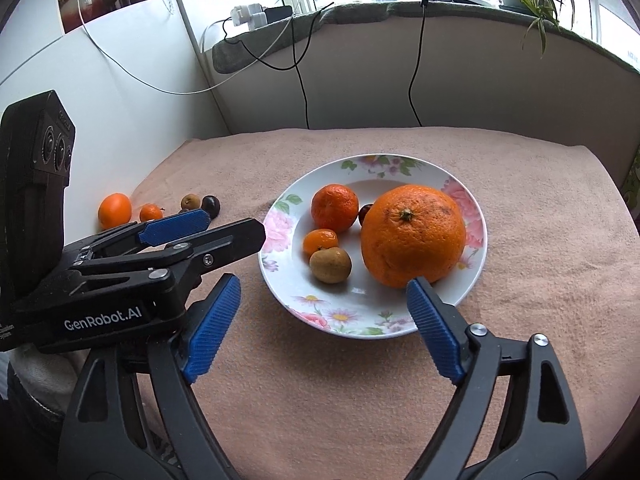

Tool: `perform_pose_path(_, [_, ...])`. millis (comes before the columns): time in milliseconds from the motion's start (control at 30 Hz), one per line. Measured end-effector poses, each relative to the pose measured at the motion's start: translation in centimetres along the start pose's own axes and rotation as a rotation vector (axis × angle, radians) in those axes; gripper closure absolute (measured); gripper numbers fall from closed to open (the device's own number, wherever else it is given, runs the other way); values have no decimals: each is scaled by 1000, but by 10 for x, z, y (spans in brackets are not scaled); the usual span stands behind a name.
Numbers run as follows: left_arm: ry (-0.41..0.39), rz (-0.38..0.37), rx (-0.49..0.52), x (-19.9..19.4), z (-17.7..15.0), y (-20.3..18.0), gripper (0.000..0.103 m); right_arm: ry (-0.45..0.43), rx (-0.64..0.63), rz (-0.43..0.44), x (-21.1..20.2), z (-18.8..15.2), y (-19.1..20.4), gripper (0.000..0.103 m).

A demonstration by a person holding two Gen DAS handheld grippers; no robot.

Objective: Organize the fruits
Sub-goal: 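Carry the mandarin and kiwi onto the white plate and open both grippers, then move both grippers back toward the remaining loose fruits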

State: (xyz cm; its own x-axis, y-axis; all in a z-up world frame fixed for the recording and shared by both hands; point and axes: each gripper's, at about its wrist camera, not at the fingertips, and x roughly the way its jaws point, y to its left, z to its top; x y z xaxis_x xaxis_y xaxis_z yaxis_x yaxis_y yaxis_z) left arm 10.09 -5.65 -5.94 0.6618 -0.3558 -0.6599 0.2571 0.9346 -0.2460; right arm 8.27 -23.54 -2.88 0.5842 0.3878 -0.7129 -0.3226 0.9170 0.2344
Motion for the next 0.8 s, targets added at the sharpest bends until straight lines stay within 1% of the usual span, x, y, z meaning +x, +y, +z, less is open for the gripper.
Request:
perform_pose_path(200, [-14,32,-16,-8,1,14,27,0,-15,4,2,5,8,15])
perform_pose_path(500, [-42,77,-61,-25,-1,47,27,-7,-42,22,10,17,25,15])
perform_pose_path(700, [-49,119,-100,-35,-4,74,27,-16,-77,41,14,27,42,15])
perform_pose_path(800, [-43,127,-135,-37,-7,91,27,-27,-91,59,19,33,52,15])
